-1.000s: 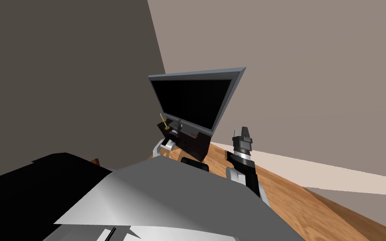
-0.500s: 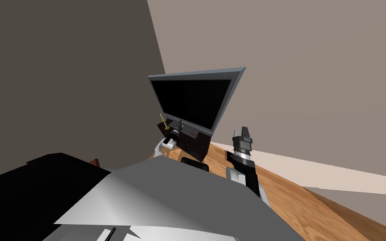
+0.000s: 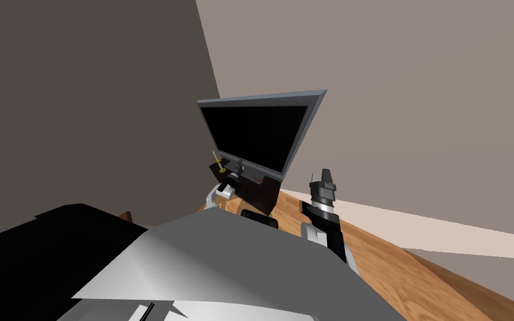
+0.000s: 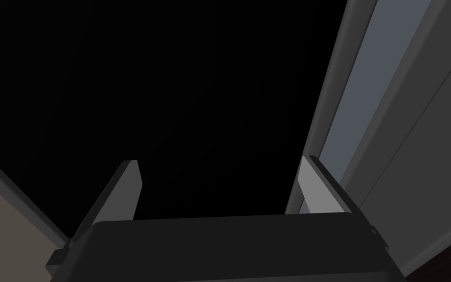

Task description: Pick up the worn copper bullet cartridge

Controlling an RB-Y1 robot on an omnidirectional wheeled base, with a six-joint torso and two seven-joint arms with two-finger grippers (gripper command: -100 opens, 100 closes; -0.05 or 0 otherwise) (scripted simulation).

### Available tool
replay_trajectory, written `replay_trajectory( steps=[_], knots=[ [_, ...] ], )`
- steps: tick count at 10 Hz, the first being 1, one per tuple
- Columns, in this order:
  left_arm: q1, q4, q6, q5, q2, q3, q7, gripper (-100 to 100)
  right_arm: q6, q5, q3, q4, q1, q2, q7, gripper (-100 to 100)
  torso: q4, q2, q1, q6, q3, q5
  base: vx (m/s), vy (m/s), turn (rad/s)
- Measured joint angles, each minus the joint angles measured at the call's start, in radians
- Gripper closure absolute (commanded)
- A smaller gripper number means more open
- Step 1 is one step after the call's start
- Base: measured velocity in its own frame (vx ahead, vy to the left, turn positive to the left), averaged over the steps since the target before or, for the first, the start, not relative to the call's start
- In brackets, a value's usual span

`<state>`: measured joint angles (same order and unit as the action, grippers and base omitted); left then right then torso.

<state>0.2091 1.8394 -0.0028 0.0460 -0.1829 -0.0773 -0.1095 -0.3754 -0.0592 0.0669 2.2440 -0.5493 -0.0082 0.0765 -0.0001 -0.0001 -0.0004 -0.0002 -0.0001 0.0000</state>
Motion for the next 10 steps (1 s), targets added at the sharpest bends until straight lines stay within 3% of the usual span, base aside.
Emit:
replay_trajectory(
  steps=[8, 10],
  knots=[
    [-0.114, -0.196, 0.062, 0.023, 0.018, 0.017, 0.019, -100, 0.0, 0.0, 0.0, 0.0, 0.0, 0.0, 0.0, 0, 0.0, 0.0, 0.0, 0.0, 0.0, 0.0, 0.004, 0.004, 0.013],
    [-0.127, -0.22, 0.074, 0.023, 0.024, 0.019, 0.025, -100, 0.0, 0.0, 0.0, 0.0, 0.0, 0.0, 0.0, 0, 0.0, 0.0, 0.0, 0.0, 0.0, 0.0, 0.0, 0.0, 0.0]
  ],
)
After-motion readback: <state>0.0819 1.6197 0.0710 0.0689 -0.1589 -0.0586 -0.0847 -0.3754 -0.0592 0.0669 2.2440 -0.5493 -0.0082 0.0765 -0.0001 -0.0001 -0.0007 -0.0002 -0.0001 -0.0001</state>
